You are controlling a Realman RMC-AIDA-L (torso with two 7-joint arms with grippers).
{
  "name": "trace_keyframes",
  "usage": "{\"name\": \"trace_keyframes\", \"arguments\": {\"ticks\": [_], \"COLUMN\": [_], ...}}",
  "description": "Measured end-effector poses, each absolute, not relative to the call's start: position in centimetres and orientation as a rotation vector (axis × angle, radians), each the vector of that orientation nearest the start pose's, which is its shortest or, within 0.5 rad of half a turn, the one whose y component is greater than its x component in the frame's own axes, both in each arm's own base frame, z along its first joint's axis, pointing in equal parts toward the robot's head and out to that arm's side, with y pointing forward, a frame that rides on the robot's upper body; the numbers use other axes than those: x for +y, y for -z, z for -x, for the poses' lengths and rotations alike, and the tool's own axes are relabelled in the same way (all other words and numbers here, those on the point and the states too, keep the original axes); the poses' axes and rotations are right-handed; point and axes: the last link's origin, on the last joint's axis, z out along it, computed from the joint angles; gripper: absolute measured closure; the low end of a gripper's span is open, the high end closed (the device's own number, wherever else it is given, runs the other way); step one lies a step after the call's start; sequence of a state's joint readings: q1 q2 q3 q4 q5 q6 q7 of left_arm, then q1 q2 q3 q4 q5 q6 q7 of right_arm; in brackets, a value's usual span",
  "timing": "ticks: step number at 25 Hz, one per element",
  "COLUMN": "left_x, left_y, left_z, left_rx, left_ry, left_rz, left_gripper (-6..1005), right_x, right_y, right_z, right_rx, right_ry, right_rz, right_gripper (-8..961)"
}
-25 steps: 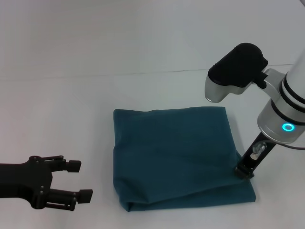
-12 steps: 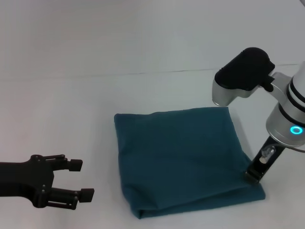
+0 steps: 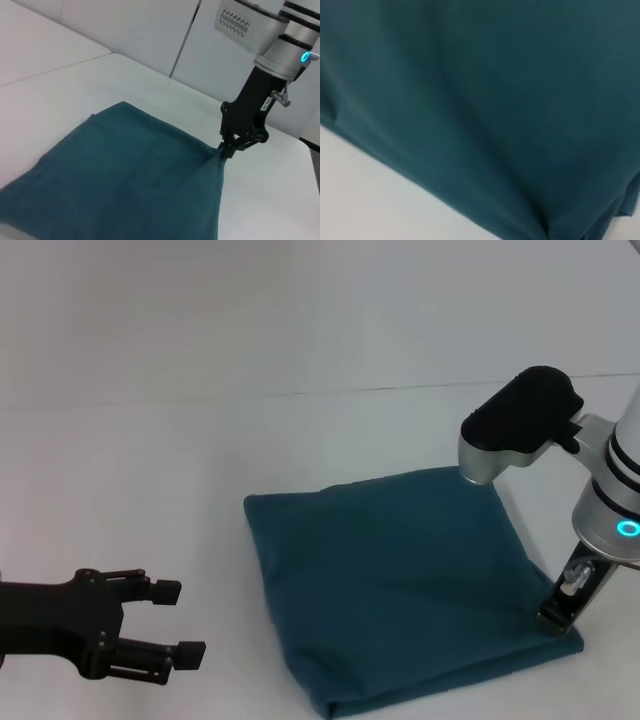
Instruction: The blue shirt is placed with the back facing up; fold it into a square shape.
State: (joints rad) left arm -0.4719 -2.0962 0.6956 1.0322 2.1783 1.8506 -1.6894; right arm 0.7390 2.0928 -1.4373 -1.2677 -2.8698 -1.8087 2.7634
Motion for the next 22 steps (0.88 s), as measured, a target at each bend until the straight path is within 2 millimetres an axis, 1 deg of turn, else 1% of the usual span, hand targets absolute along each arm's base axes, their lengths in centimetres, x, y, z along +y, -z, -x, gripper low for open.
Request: {"name": "trace_keyframes", "arguments": {"ticks": [3,10,13,16,20,22], "left_x": [30.2,30.3,30.4,30.4,30.4,30.4], "left_y": [-4.2,-4.3,-4.3,-4.3,-4.4,-4.4], "left_z": [25.0,25.1,25.1,25.1,25.1,25.1], "left_rx": [-0.741,-0.738,-0.739,-0.739,-0.738,-0.737], "left_ry": [0.473,0.467,0.466,0.465,0.465,0.47], "left_rz": [2.915,2.907,2.903,2.902,2.9,2.897], "left_gripper": [149,153,154,155,157,158], "right_x": [34.9,35.1,35.3,35.2,35.0,35.1], "right_y": [-0.8,-2.3,-3.4,-4.6,-6.0,-6.3], "right_z": [-18.9,-19.0,-18.9,-18.3,-17.0,-16.4], "right_rx": [1.069,1.089,1.104,1.107,1.091,1.078], "right_ry": [1.009,0.928,0.874,0.809,0.701,0.649], "right_rz": [2.326,2.36,2.37,2.398,2.466,2.496], "right_gripper": [830,808,691,574,485,440]}}
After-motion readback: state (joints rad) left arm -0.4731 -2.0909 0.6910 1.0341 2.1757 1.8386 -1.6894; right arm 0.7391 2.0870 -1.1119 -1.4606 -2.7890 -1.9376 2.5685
